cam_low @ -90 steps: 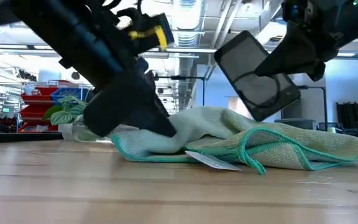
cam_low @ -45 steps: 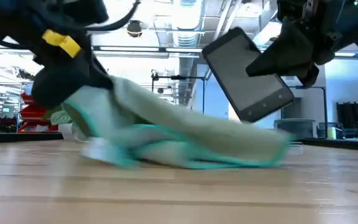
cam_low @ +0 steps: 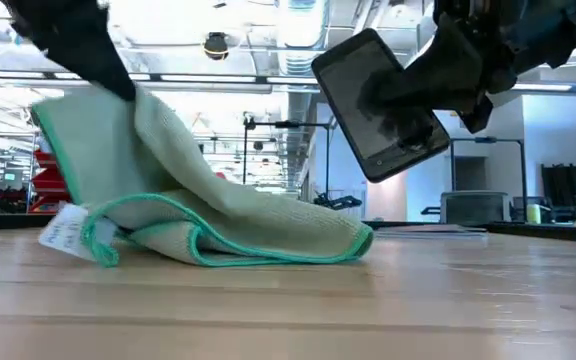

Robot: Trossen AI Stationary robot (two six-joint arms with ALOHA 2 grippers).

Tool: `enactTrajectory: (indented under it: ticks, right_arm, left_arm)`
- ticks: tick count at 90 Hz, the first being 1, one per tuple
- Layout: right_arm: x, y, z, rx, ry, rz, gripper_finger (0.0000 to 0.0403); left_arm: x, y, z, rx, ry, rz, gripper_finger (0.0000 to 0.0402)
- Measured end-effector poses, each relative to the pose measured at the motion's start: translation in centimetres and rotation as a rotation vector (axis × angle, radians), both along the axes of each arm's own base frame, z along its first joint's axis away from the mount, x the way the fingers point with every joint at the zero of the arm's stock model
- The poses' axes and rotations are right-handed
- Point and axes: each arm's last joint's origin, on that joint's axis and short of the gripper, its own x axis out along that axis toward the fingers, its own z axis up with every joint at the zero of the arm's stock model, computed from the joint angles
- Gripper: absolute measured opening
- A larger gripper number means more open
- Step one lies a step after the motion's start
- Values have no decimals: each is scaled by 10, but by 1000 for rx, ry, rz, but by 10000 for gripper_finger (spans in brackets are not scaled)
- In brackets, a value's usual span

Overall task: Apply microfiber cloth
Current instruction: Wipe the back and front of the black cellphone with the green microfiber cloth

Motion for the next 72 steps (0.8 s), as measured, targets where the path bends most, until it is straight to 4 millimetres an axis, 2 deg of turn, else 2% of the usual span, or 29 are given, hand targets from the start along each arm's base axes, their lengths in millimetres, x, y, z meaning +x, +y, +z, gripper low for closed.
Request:
enactTrajectory:
  ticks: [20,33,46,51,60,72]
  right_arm:
    - [0,-1,0,-14,4,3,17]
    - [0,-1,0,-17,6,6,17]
    - [0,0,0,-19,5,7,17]
    - [0,0,0,-17,6,7,17]
    - [1,-1,0,-8,7,14,17]
    - [3,-5,0,-3,8,4,17]
  left_arm:
    - [-11,-14,2,-103,-67,14,254]
    - [-10,-22,-10,-62,13,-26,253]
    - [1,-29,-25,-33,97,-100,251]
    - [8,-37,-26,-107,69,-140,251]
    - [19,-53,-24,-360,-38,-164,247]
    - [21,-62,-38,-634,-205,-39,234]
